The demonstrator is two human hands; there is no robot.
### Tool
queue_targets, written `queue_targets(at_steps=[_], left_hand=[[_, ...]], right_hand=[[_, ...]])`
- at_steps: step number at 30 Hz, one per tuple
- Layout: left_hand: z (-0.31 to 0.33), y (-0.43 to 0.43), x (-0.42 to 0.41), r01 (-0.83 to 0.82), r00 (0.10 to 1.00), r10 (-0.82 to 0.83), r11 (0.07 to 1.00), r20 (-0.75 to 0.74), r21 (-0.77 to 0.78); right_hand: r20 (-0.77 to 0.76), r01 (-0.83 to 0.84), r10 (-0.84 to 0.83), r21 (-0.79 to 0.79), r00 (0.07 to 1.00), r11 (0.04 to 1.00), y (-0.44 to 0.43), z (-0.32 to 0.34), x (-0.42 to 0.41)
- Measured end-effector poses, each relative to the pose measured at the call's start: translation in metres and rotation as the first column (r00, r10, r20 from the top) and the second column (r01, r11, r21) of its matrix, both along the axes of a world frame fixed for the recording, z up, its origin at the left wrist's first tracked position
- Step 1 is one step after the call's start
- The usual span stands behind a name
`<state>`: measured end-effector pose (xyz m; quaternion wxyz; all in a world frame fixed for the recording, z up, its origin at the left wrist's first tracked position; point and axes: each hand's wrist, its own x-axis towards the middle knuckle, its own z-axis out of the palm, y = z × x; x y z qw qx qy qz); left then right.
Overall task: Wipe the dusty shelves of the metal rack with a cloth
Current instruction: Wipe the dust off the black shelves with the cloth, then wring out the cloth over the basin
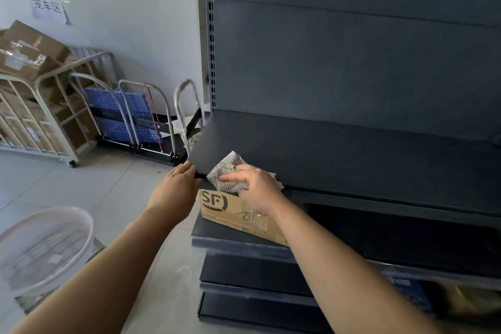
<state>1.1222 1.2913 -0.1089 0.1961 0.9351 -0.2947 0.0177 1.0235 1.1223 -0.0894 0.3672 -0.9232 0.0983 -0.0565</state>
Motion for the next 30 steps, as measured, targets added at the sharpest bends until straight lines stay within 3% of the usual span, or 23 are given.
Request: queue_targets(at_steps=[5,7,12,15,18,21,25,30], left_hand=[[-0.001,0.005,0.002,0.027,0.999,-0.026,0.999,-0.037,0.027],[-0.001,0.008,0.002,0.045,0.997,-0.042,0.998,-0.068,0.047],[0.005,0.017,-0.009,0.078,0.996,-0.083,0.990,0.036,0.120],[0.009,0.029,-0.014,0.088,0.995,-0.093,0.987,0.029,0.136],[0.017,0.046,-0.018,0.086,0.996,-0.085,0.994,-0.024,0.062],[0.024,0.068,-0.017,0.077,0.986,-0.090,0.993,-0.141,-0.095],[0.032,0.112,-0.016,-0.035,0.969,-0.054,0.935,-0.240,-0.353],[0.033,0.176,-0.001,-0.180,0.965,0.068,0.875,-0.253,-0.450]], right_hand=[[0.067,0.120,-0.117,-0.051,0.991,0.991,0.007,-0.009,-0.034],[0.029,0.132,-0.130,-0.096,0.991,0.987,0.009,-0.001,-0.039],[-0.103,-0.001,-0.027,-0.261,0.994,0.965,0.022,0.011,-0.046],[-0.152,0.059,-0.086,-0.175,0.985,0.983,0.024,0.002,-0.059],[0.029,0.109,-0.108,-0.048,0.994,0.993,0.039,0.014,-0.047],[0.142,0.038,-0.041,0.022,0.989,0.999,0.072,0.024,-0.023],[0.191,-0.076,0.086,-0.056,0.978,0.995,0.121,0.021,0.007],[0.270,-0.145,0.169,-0.109,0.948,0.983,0.166,0.000,0.056]])
